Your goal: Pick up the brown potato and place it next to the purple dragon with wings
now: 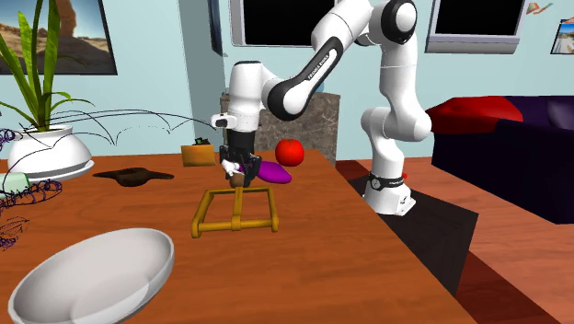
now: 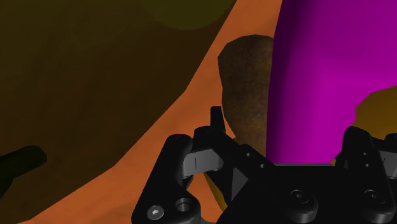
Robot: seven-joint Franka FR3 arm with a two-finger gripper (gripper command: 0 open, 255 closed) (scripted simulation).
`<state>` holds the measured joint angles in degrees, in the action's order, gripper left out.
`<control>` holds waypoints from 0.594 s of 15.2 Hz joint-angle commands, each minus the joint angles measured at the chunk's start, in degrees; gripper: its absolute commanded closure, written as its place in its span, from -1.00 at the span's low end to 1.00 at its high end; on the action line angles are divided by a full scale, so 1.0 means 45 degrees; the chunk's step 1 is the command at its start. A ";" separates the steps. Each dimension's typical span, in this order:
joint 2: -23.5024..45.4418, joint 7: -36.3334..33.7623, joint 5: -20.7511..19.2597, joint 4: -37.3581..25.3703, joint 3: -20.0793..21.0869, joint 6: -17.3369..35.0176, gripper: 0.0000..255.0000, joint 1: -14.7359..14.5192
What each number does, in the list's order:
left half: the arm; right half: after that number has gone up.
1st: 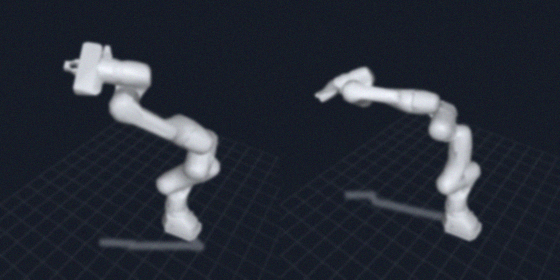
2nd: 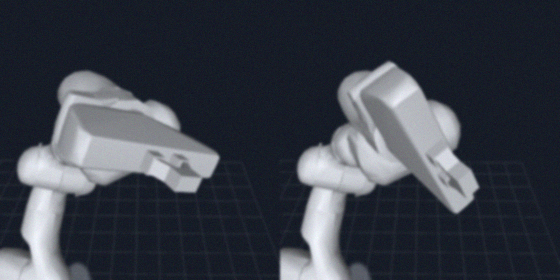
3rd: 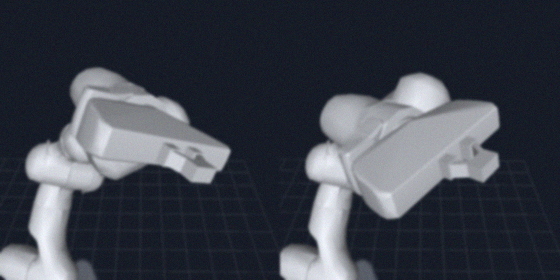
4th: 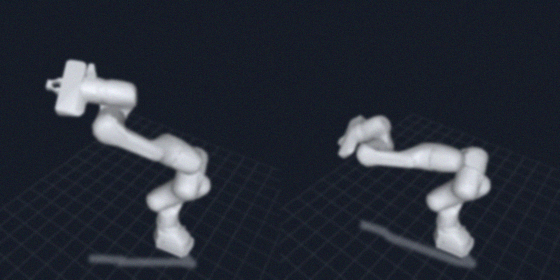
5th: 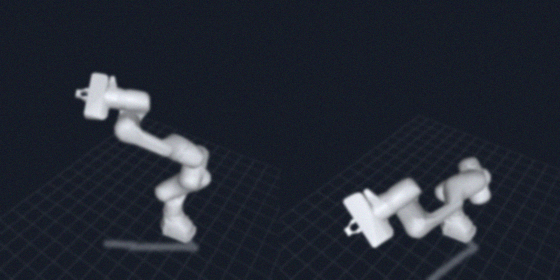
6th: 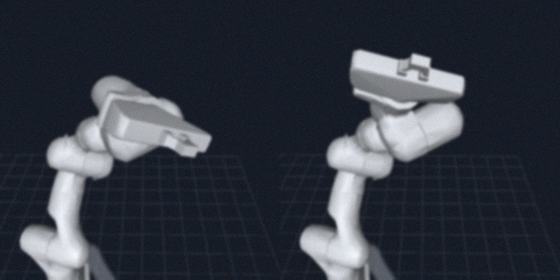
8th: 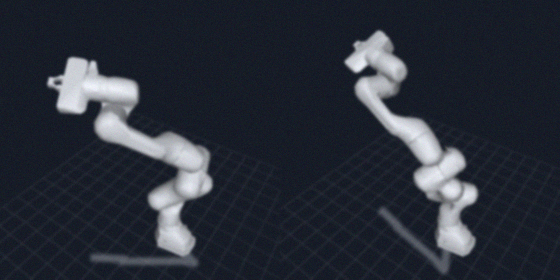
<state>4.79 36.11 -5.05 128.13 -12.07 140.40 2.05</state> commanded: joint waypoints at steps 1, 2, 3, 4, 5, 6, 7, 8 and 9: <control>0.0006 0.0005 0.0001 0.0006 -0.0002 -0.0007 1.00 0.0003; -0.0103 0.0001 -0.0018 -0.0052 -0.0003 -0.0173 1.00 -0.0002; -0.0211 -0.0002 -0.0035 -0.0111 -0.0003 -0.0339 1.00 -0.0007; -0.0311 -0.0004 -0.0050 -0.0179 -0.0003 -0.0506 1.00 -0.0012; -0.0412 -0.0006 -0.0065 -0.0246 -0.0002 -0.0672 1.00 -0.0016; -0.0511 -0.0007 -0.0079 -0.0316 -0.0001 -0.0839 1.00 -0.0020; -0.0606 -0.0008 -0.0092 -0.0389 0.0000 -0.1006 1.00 -0.0024; -0.0700 -0.0008 -0.0104 -0.0464 0.0002 -0.1174 1.00 -0.0028; -0.0790 -0.0007 -0.0116 -0.0542 0.0004 -0.1341 1.00 -0.0032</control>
<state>1.55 36.04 -5.56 126.30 -12.07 135.30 1.93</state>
